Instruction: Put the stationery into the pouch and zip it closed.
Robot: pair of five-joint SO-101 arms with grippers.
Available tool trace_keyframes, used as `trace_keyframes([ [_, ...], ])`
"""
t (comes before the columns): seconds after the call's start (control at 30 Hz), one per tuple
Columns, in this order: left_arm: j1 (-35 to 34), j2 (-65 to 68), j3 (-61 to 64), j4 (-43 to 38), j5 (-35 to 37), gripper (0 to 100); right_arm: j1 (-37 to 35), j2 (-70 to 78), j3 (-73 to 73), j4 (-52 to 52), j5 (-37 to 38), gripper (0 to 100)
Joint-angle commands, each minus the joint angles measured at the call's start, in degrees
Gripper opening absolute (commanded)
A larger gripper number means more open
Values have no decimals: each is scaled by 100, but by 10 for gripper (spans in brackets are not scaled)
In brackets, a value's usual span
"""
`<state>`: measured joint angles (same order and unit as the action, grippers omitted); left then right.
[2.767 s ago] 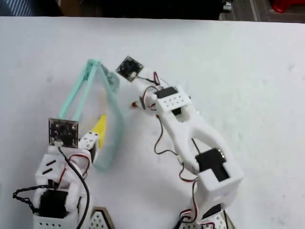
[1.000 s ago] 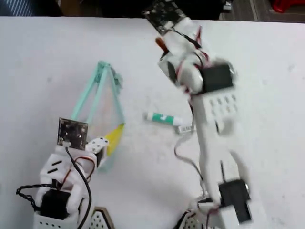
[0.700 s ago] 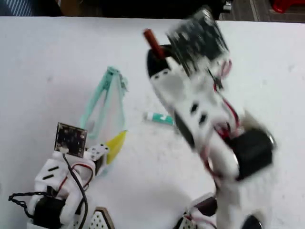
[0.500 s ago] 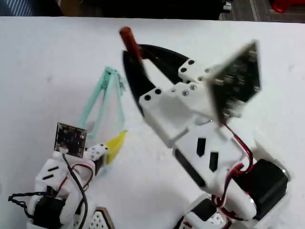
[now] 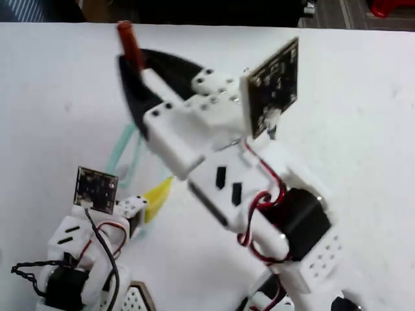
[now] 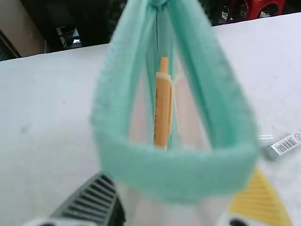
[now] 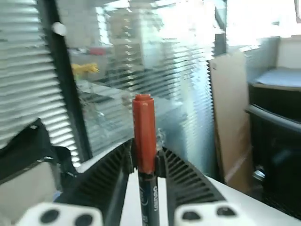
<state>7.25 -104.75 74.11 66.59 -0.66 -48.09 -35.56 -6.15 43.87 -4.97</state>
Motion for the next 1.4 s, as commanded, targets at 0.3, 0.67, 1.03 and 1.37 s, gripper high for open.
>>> trace_keyframes([
  [0.3, 127, 13, -185, -88, 53, 325, -303, 884, 281, -558, 0, 15],
  [0.67, 101, 13, -123, -141, 53, 325, -198, 743, 281, 1068, 0, 15],
  [1.03, 92, 13, 88, -378, 53, 325, 180, -22, 264, 2044, 1152, 299],
  [1.37, 92, 13, 88, -378, 53, 325, 1209, -813, 273, 2756, 1916, 228],
])
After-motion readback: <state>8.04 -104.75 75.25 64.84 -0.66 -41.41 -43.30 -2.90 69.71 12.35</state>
